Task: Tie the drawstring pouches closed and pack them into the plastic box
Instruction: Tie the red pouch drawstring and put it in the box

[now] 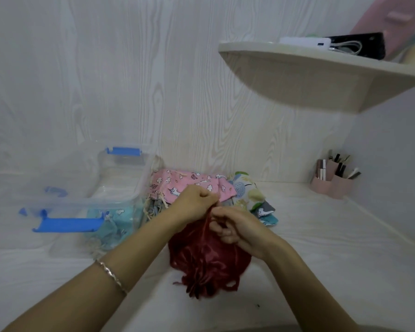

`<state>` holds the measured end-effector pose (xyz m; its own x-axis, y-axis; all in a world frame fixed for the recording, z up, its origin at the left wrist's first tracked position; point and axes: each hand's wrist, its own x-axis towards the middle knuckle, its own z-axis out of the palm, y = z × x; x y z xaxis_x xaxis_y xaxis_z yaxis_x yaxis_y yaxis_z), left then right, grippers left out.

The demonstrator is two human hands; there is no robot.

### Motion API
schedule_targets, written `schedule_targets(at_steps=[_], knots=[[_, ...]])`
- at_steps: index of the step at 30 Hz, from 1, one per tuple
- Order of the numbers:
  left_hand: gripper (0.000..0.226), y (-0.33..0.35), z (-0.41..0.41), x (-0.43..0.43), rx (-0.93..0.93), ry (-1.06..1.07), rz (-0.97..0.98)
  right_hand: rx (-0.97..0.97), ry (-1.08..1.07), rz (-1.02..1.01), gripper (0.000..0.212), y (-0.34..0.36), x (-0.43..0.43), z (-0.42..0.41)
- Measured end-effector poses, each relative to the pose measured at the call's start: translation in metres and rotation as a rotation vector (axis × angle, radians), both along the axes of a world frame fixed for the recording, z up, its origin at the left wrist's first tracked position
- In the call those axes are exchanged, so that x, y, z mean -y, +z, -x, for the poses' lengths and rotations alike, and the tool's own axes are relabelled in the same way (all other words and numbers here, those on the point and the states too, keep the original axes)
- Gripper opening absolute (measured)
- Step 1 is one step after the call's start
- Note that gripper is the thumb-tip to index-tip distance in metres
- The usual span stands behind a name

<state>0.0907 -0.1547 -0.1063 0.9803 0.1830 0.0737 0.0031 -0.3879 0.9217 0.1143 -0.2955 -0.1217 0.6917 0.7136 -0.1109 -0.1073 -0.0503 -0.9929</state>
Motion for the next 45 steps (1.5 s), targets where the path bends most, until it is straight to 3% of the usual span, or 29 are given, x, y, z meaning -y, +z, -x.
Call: schedule_targets(at_steps=[4, 9, 13, 14, 15, 17, 19, 21, 24, 27, 30, 34, 39, 43, 45], knots=[[0.066, -0.001, 0.012, 0.003, -0.077, -0.122, 0.028, 0.151, -0.126, -0.014, 0.027, -0.009, 0.007, -0.009], [0.041, -0.009, 0.021, -0.003, 0.008, -0.217, -0.32, 0.181, -0.213, -0.012, 0.035, -0.013, 0.014, -0.01], [0.037, -0.011, 0.025, -0.011, 0.013, -0.233, -0.253, 0.181, -0.19, 0.041, 0.008, -0.009, 0.02, -0.005], [0.038, -0.011, 0.025, -0.012, 0.019, -0.227, -0.253, 0.23, -0.216, 0.083, 0.011, -0.009, 0.021, -0.005], [0.037, -0.011, 0.025, -0.013, 0.024, -0.228, -0.274, 0.331, -0.245, 0.138, 0.026, -0.011, 0.023, -0.007], [0.036, -0.009, 0.027, -0.013, 0.034, -0.258, -0.341, 0.639, -0.241, 0.231, 0.048, -0.015, 0.023, -0.007], [0.036, -0.005, 0.028, -0.011, 0.055, -0.292, -0.372, 0.916, -0.208, 0.307, 0.041, -0.022, 0.02, -0.008], [0.037, -0.004, 0.028, -0.012, 0.08, -0.312, -0.349, 0.968, -0.222, 0.322, 0.033, -0.023, 0.019, -0.009], [0.039, -0.005, 0.027, -0.013, 0.114, -0.266, -0.252, 0.89, -0.159, 0.264, 0.034, -0.018, 0.021, -0.009], [0.039, -0.007, 0.025, -0.011, 0.144, -0.242, -0.249, 0.561, -0.044, 0.065, 0.029, -0.012, 0.024, -0.007], [0.04, -0.009, 0.023, -0.008, 0.141, -0.189, -0.261, 0.351, 0.007, -0.043, 0.009, -0.015, 0.023, -0.006], [0.038, -0.012, 0.022, -0.004, 0.139, -0.198, -0.27, 0.28, -0.147, -0.124, 0.008, -0.019, 0.015, -0.011], [0.041, -0.016, 0.024, -0.009, 0.162, -0.146, -0.249, 0.135, -0.332, -0.286, 0.053, -0.023, 0.019, -0.023], [0.053, -0.021, 0.024, -0.019, 0.271, 0.083, -0.314, -0.293, -0.34, -0.594, 0.061, -0.016, 0.035, -0.027], [0.051, -0.021, 0.024, -0.017, 0.258, 0.143, -0.097, -0.412, -0.349, -0.714, 0.06, -0.012, 0.044, -0.024]])
